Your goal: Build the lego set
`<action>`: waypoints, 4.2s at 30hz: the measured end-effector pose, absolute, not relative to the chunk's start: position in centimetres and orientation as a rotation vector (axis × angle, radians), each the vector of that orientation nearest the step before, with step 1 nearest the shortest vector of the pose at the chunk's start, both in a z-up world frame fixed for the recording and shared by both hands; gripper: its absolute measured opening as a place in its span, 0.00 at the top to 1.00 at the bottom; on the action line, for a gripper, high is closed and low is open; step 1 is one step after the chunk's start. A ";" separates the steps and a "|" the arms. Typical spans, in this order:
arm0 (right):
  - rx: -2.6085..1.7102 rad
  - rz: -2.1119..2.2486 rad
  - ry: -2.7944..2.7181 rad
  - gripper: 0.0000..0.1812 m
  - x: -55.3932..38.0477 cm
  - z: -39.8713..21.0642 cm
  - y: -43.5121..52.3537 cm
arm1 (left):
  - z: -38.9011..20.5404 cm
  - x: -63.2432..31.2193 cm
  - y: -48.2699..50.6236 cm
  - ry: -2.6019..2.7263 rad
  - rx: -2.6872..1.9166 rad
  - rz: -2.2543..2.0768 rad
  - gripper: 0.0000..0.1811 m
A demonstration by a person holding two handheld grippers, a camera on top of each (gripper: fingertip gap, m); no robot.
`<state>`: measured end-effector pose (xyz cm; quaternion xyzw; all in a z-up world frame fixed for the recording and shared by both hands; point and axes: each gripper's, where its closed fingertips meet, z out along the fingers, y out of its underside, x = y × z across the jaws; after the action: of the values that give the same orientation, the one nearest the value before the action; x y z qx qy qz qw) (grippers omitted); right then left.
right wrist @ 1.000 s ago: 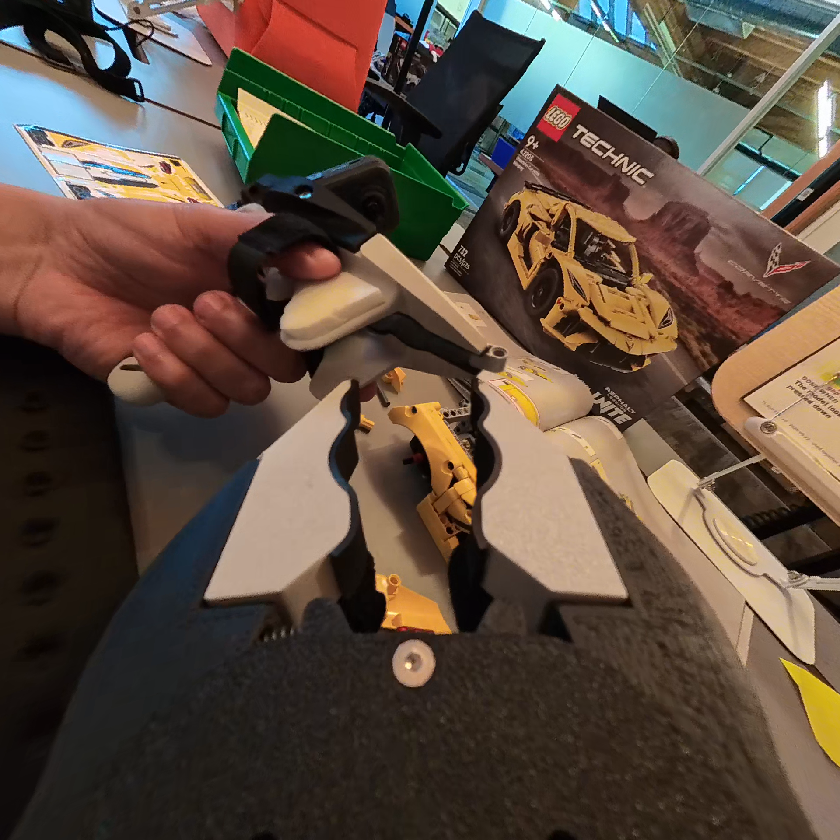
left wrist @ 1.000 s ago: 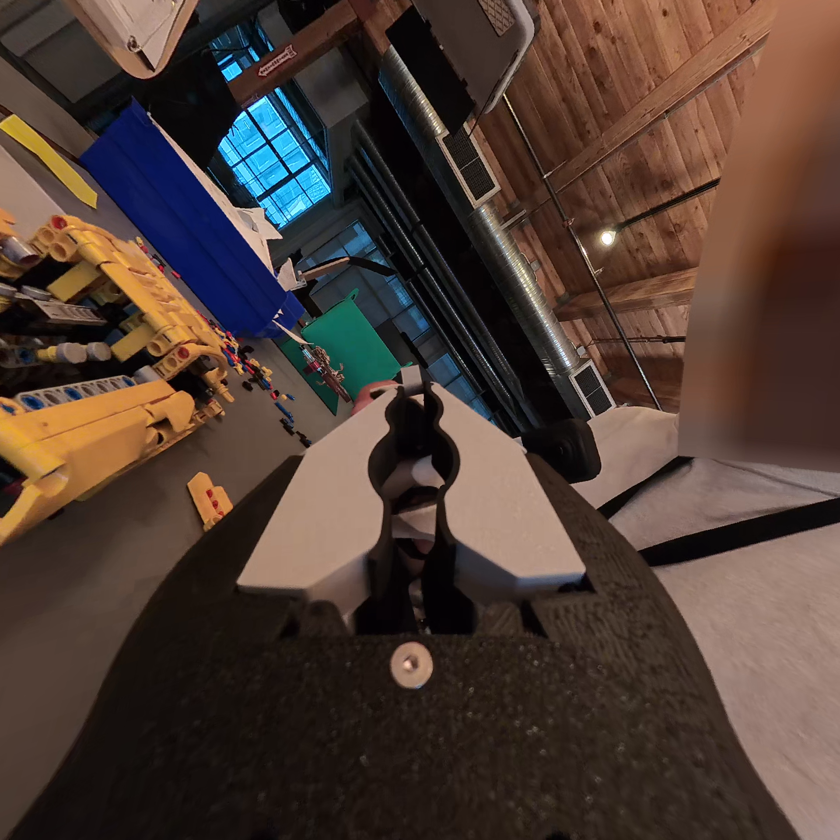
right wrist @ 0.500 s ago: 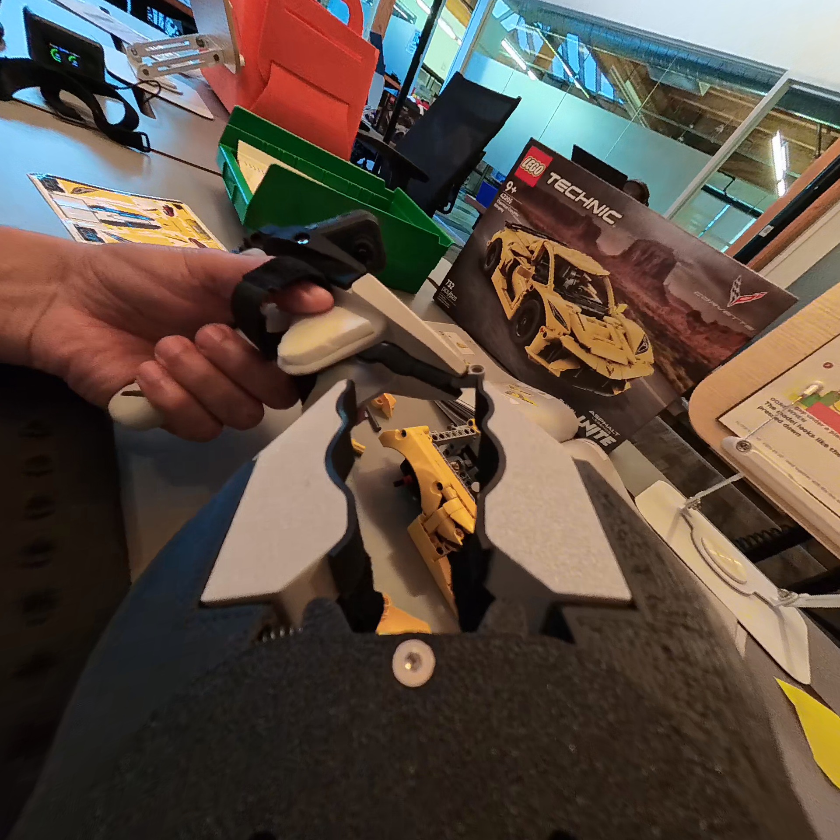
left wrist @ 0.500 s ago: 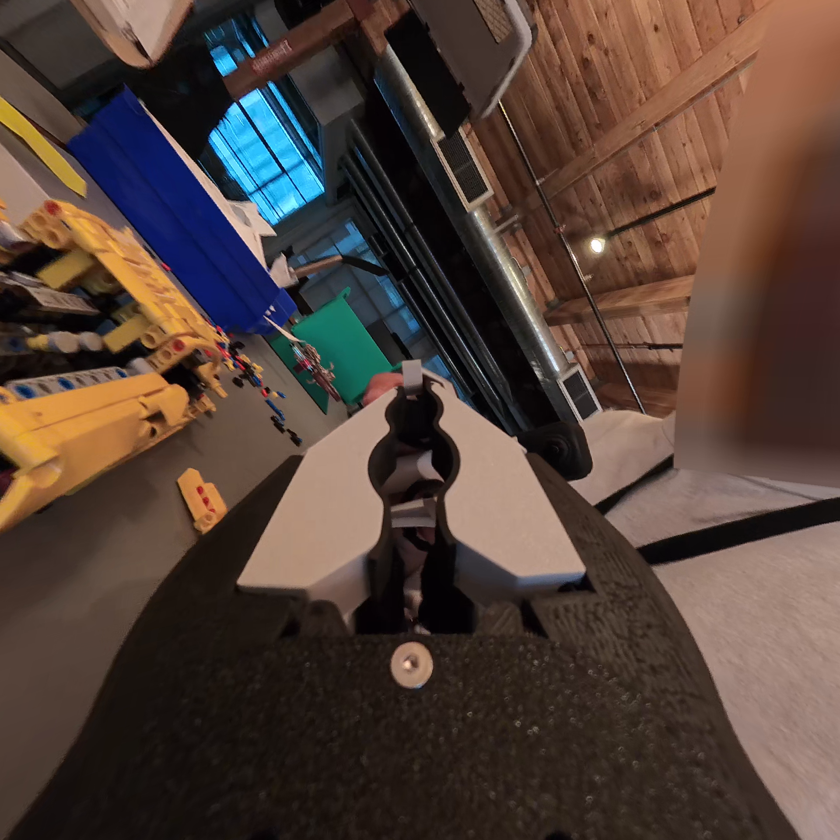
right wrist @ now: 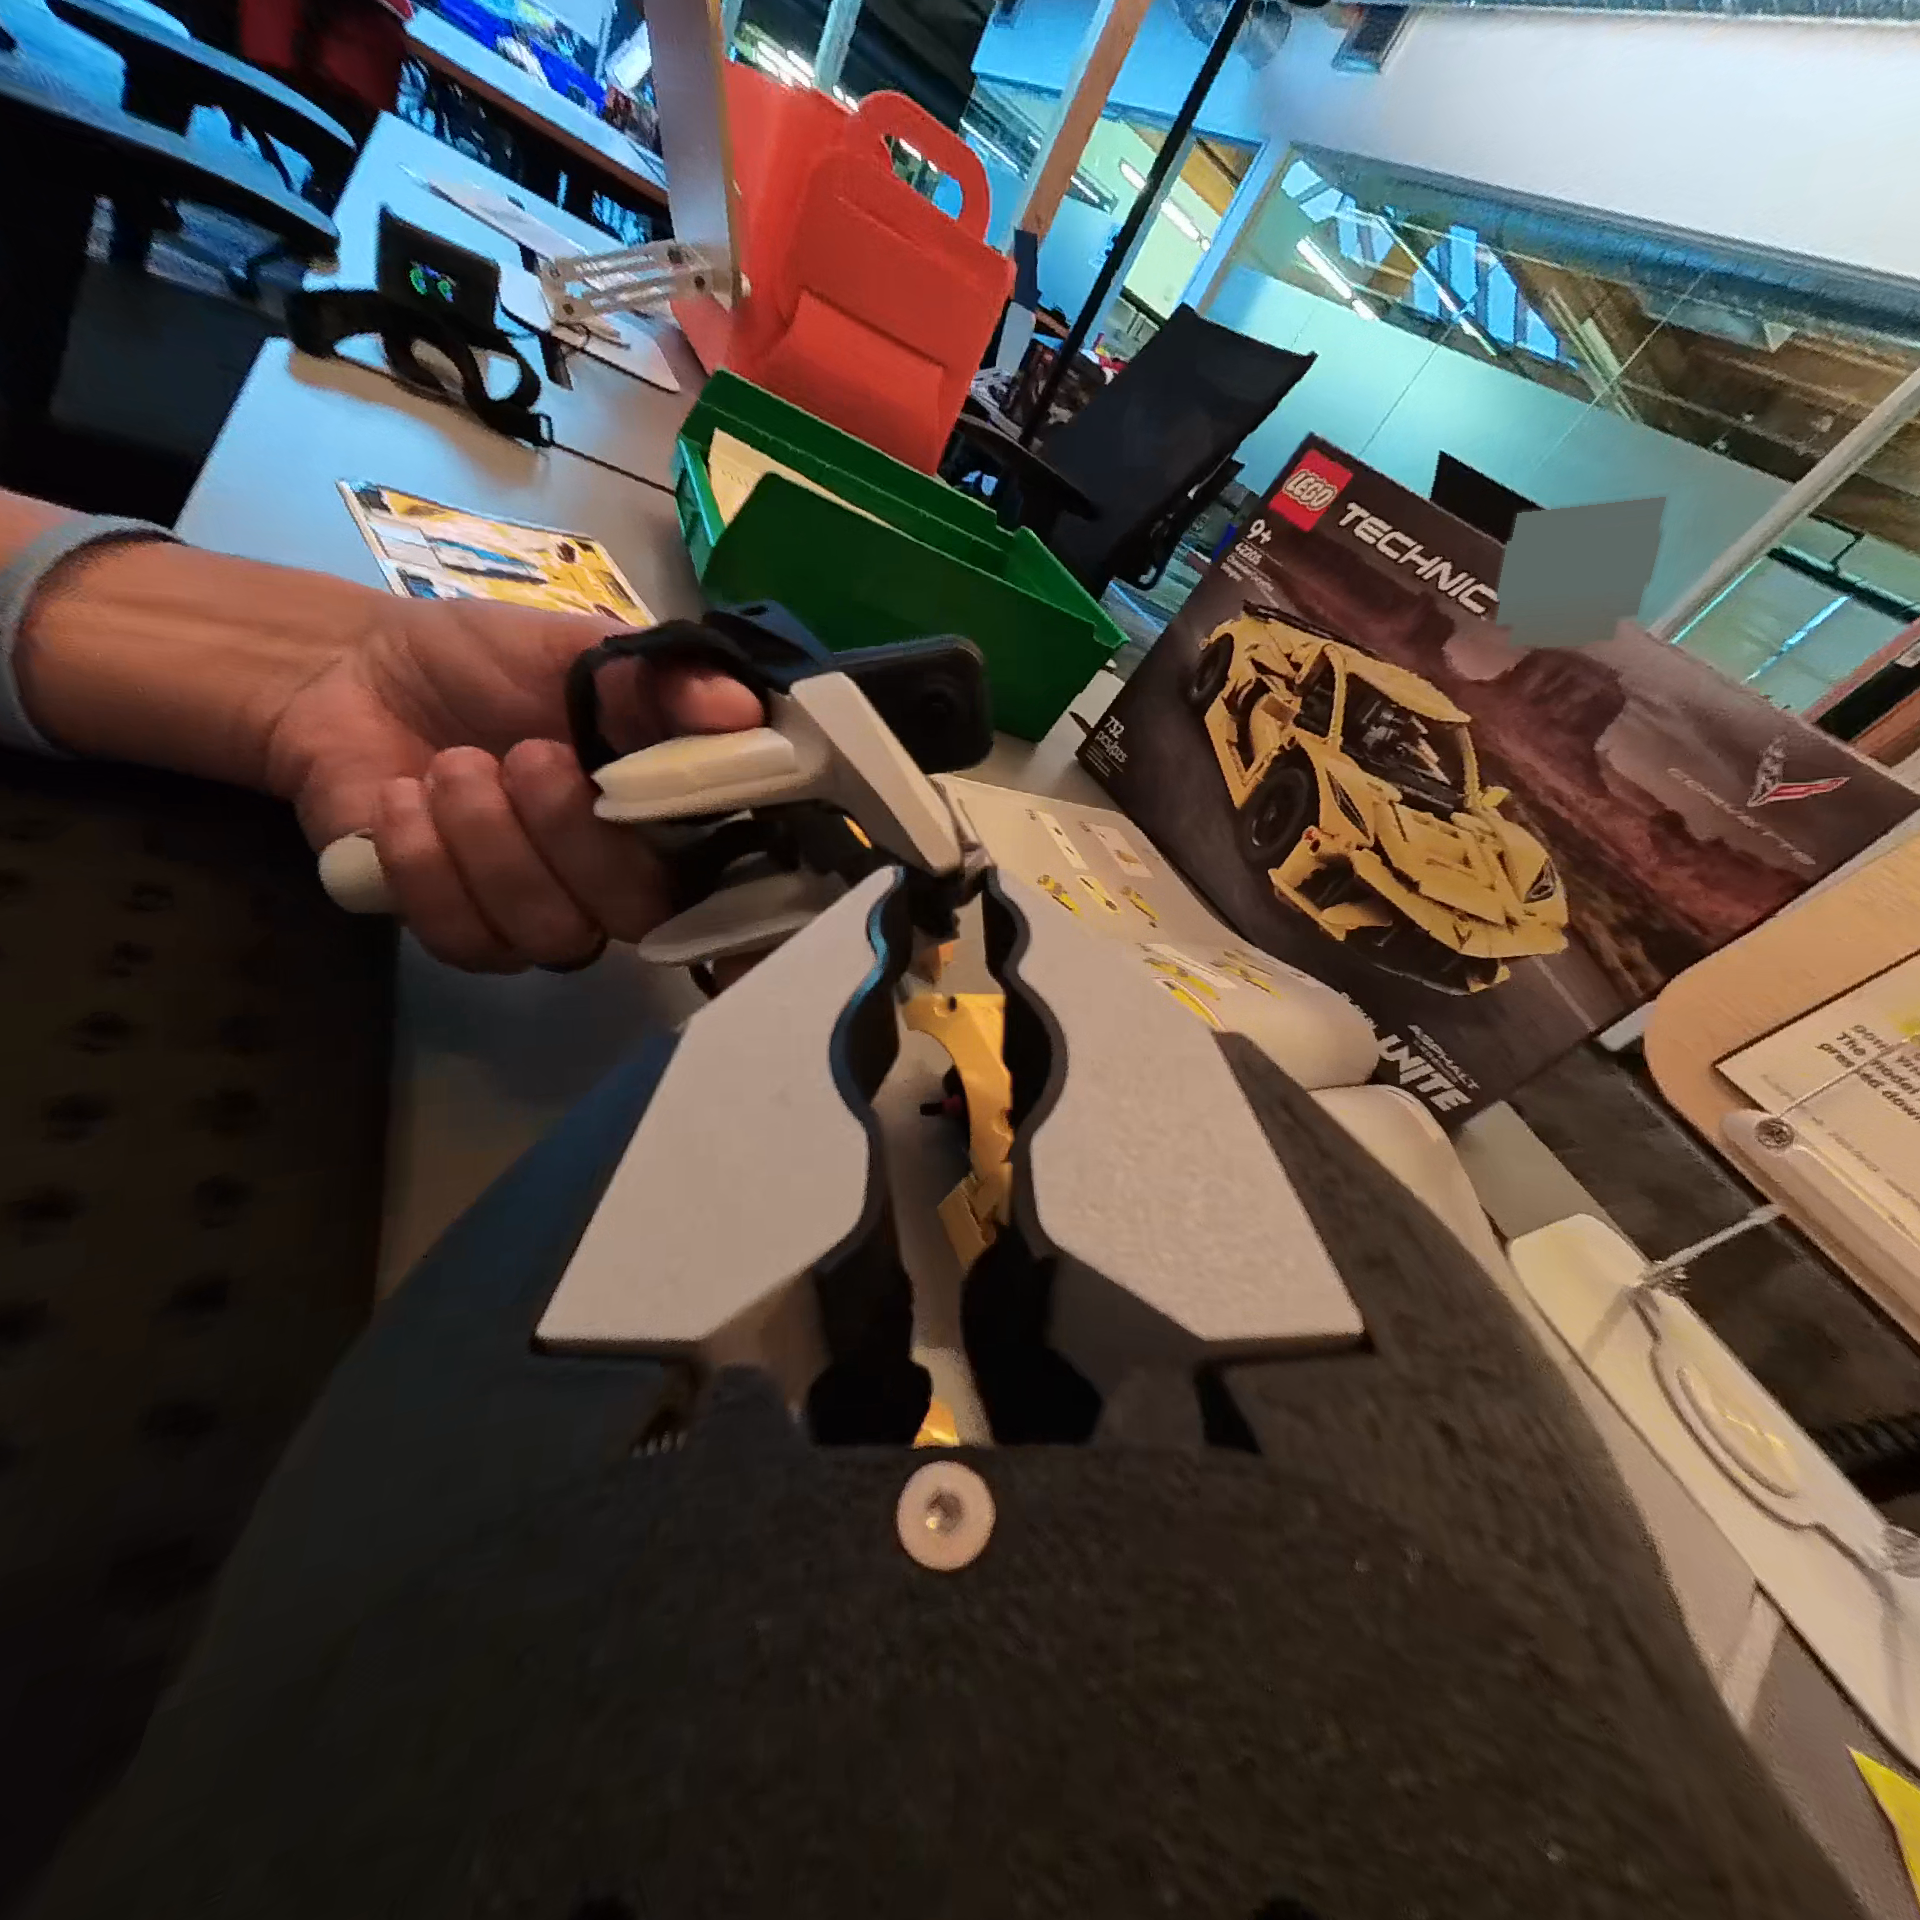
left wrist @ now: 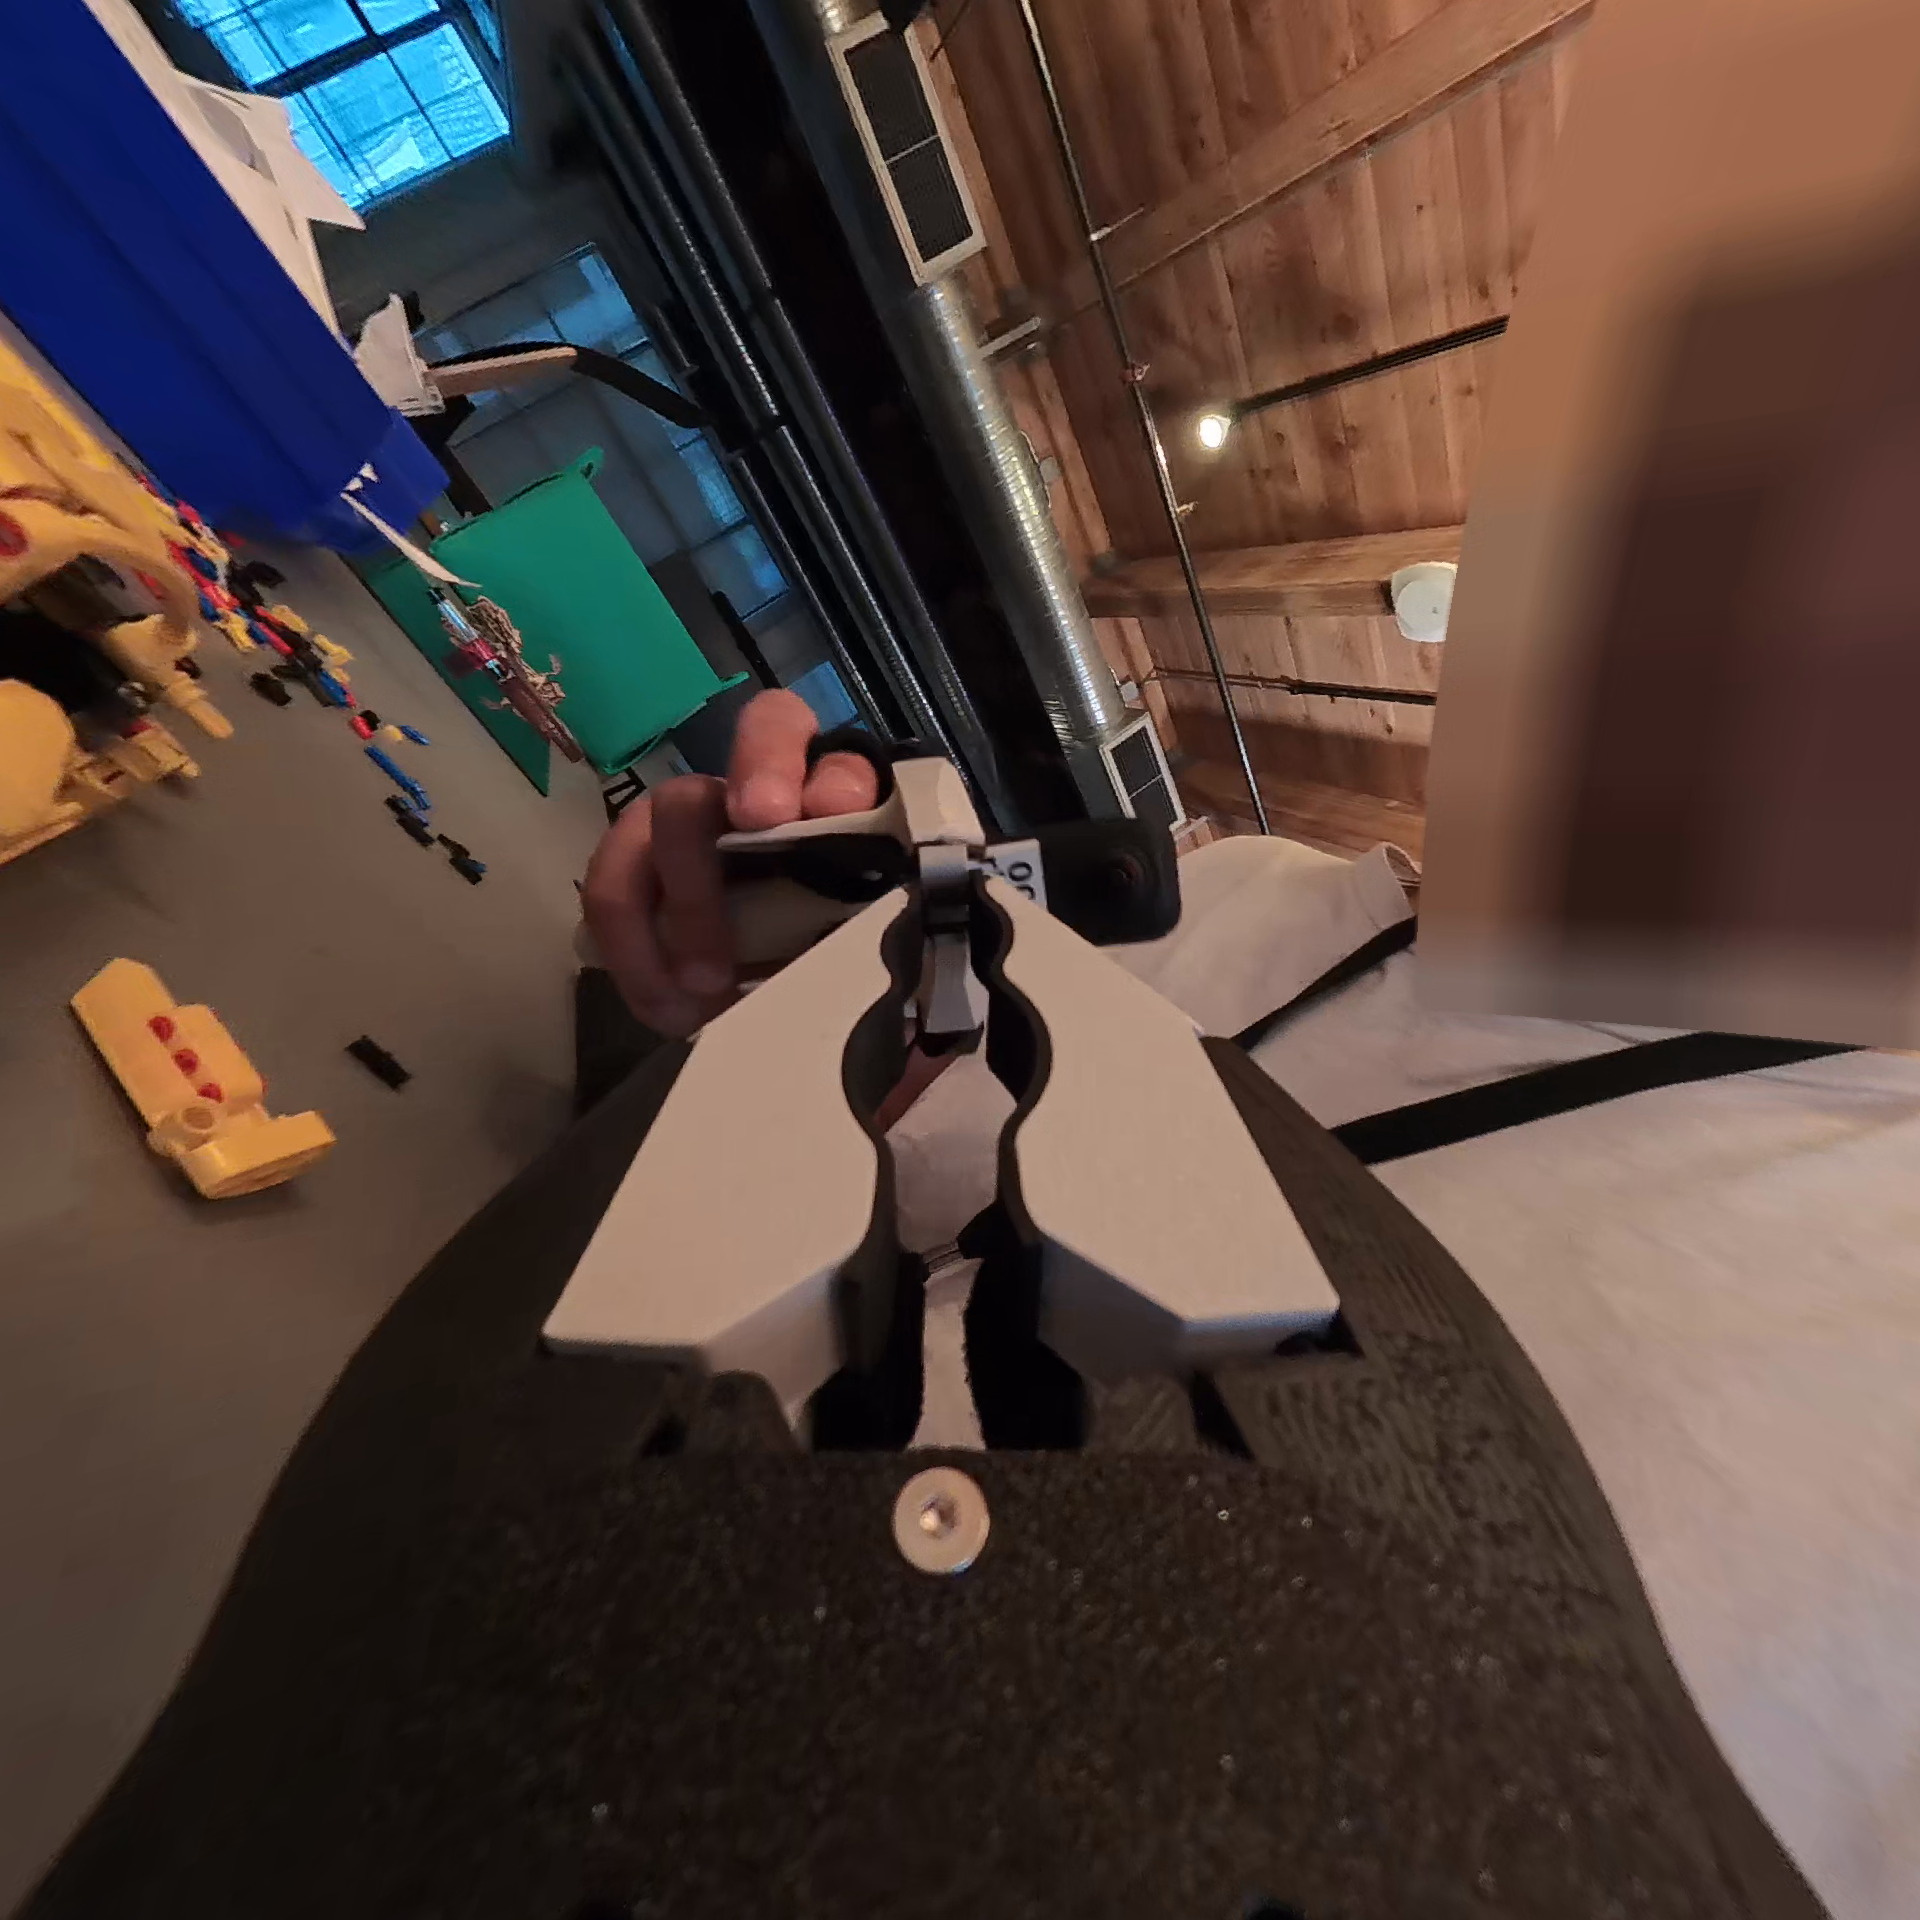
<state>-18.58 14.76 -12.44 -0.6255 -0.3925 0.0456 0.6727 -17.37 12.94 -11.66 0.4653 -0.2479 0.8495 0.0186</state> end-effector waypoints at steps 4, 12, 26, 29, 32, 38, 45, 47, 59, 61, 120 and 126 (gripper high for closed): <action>-1.398 0.036 -0.898 0.96 -18.6 -12.5 14.8 | -11.7 -17.3 13.0 -0.769 1.450 2.636 0.96; -1.435 0.144 -0.852 0.97 -17.5 -12.4 14.6 | -11.9 -17.3 14.6 -0.744 1.562 2.683 0.89; -1.408 0.090 -0.891 0.96 -17.8 -12.8 14.4 | -12.3 -17.2 13.2 -0.802 1.521 2.629 0.96; -1.385 0.074 -0.894 0.96 -18.0 -12.7 14.3 | -12.1 -17.3 13.1 -0.793 1.494 2.625 0.96; -1.380 0.122 -0.899 0.97 -18.1 -12.6 14.0 | -12.0 -17.4 12.8 -0.779 1.451 2.613 0.96; -1.499 0.069 -0.870 0.97 -12.8 -13.0 13.5 | -13.7 -16.1 12.3 -1.043 1.722 2.540 0.96; -1.781 -0.092 -0.729 0.97 -3.4 -18.5 11.4 | -22.4 -10.6 9.4 -2.031 2.577 1.513 0.86; -1.762 -0.096 -0.690 0.97 -3.5 -18.8 11.2 | -23.7 -9.5 8.5 -2.095 2.656 1.313 0.86; -1.772 -0.072 -0.707 0.97 -2.5 -19.3 10.4 | -26.1 -8.1 8.3 -2.082 2.772 0.985 0.98; -1.805 -0.032 -0.743 0.97 -3.1 -20.2 10.2 | -26.1 -8.0 8.3 -2.108 2.742 1.001 0.98; -1.781 0.437 -0.740 0.97 -9.2 -19.0 9.9 | -25.5 -18.8 15.7 -2.457 2.613 1.143 0.98; -1.782 0.447 -0.734 0.97 -9.1 -19.0 9.9 | -25.9 -18.6 15.5 -2.480 2.579 1.141 0.98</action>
<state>-9.10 9.90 -19.01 -0.7525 -0.3101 0.1888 0.5495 -18.64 15.48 -25.93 0.6546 -0.6295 0.2896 -0.3024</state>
